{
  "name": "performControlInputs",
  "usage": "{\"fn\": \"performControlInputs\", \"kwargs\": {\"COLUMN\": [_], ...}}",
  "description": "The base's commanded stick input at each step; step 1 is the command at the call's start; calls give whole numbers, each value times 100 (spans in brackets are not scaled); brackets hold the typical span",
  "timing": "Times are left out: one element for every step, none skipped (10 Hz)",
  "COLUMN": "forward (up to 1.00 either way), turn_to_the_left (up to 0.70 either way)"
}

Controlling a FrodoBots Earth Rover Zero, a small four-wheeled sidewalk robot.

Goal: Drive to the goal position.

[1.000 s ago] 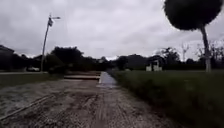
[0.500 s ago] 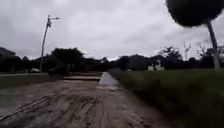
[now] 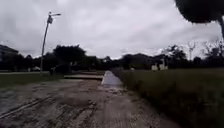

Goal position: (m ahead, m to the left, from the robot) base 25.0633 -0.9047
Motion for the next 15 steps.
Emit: {"fn": "performControlInputs", "kwargs": {"forward": [70, 70, 70, 70, 70, 70, 70, 70, 70, 70, 70, 70, 70, 70, 70], "turn_to_the_left": [0, 0, 0, 0, 0, -11, -35, -33, -6, 0, 0, 0, 0, 0, 0]}}
